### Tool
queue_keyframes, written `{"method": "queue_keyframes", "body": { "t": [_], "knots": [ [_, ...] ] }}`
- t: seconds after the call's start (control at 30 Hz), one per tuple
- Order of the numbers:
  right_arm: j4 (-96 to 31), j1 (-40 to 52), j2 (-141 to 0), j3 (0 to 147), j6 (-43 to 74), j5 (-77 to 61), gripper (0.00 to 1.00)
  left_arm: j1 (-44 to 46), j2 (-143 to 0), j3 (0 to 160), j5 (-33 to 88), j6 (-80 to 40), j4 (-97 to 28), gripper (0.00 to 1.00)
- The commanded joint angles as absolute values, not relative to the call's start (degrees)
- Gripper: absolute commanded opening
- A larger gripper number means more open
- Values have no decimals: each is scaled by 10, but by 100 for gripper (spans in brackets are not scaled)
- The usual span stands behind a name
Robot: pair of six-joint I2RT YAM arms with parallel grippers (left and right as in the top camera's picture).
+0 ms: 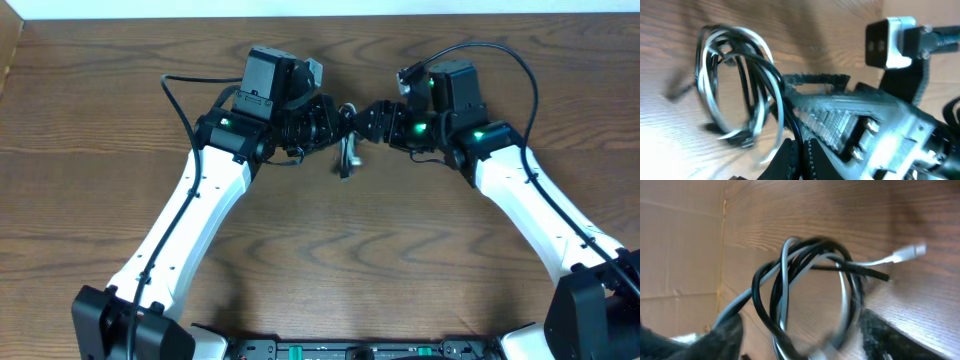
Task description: Untangle cables
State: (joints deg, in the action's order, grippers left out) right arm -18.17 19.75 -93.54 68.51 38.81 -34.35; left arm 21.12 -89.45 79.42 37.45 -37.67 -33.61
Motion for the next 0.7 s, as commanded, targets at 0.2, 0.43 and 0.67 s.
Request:
{"method": "queue_keyframes", "body": {
  "t": [0.2,0.43,0.67],
  "knots": [
    [-164,201,-940,696,433,-301,51,215,-882,802,442,-396,-333,8],
    [-165,207,-940,696,432,-299,35,215,-882,802,446,-398,-333,8],
    [-190,215,-940,695,426,-299,38,215,-882,802,446,-397,-333,7]
  ]
}}
